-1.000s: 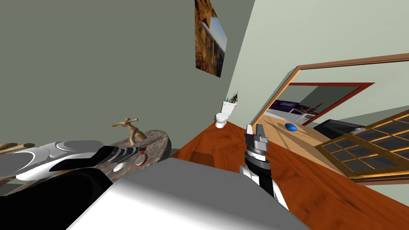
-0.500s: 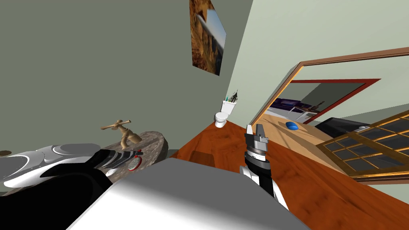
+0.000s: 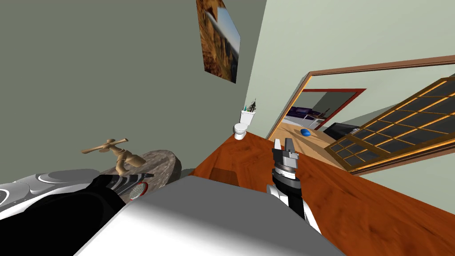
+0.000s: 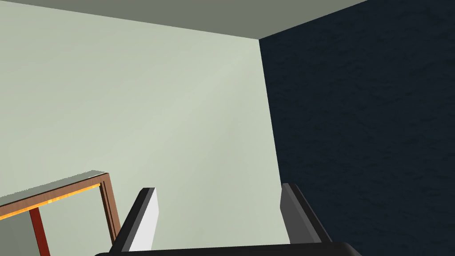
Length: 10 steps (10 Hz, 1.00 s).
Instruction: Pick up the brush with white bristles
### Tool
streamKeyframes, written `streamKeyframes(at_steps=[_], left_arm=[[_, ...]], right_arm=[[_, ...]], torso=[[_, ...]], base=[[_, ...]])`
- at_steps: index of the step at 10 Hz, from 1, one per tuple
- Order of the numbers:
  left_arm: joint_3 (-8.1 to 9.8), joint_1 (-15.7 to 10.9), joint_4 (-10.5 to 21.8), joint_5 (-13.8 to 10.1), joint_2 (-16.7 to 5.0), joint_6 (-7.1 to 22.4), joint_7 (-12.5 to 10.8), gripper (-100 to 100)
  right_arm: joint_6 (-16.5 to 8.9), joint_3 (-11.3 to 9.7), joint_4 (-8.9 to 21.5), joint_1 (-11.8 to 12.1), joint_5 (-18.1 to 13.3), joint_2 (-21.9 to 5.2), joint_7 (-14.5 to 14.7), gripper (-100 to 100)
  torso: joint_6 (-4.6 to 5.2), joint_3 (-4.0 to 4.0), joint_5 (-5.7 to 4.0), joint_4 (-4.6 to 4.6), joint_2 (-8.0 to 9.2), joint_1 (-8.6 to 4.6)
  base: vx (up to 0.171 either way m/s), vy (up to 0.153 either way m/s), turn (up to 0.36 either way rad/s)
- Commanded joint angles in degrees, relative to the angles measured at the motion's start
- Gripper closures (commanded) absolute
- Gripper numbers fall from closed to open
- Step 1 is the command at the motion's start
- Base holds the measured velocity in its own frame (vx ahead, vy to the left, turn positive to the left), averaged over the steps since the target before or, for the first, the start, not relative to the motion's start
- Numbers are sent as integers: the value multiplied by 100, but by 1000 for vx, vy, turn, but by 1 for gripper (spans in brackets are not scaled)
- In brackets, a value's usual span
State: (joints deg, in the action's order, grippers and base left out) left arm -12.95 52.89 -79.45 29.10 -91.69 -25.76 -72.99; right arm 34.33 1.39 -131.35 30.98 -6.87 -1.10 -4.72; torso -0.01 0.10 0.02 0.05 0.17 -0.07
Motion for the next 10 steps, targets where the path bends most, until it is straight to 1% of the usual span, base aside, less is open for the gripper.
streamKeyframes(at_steps=[1, 2, 3, 7, 8, 9, 10], left_arm=[[-46, 33, 129, -71, 204, 27, 78, -100], [-80, -71, 156, -10, 152, -31, 37, -100], [-88, -78, 176, -12, 165, -42, 47, 100], [-89, -75, 176, -12, 166, -40, 43, 100], [-89, -75, 175, -11, 166, -40, 45, 0], [14, 57, 7, -35, 55, 32, 36, 100], [74, 81, -116, 1, -93, 38, -5, 100]], right_arm=[[0, 0, 0, 0, 0, 0, 0, 0], [0, 0, 0, 0, 0, 0, 0, 0], [0, 1, 0, 1, 0, 0, 0, 0], [0, 1, 0, 1, 0, 0, 0, 0], [0, 1, 0, 1, 0, 0, 0, 0], [0, 1, 0, 1, 0, 0, 0, 0], [0, 1, 0, 3, 0, 0, 0, 0]], torso=[[0, 0, 0, 0, 0, 0], [2, -1, 2, 0, -1, 3], [-2, -6, 5, -2, -11, 9], [2, -15, 4, -6, -26, 8], [2, -15, 4, -5, -26, 8], [1, -15, 3, -5, -26, 7], [-9, -16, 1, -7, -28, 5]], base=[[-51, -4, -234], [-25, 2, -45], [-6, 1, 21], [0, 0, 0], [0, 0, 0], [20, 3, 205], [49, 6, 328]])
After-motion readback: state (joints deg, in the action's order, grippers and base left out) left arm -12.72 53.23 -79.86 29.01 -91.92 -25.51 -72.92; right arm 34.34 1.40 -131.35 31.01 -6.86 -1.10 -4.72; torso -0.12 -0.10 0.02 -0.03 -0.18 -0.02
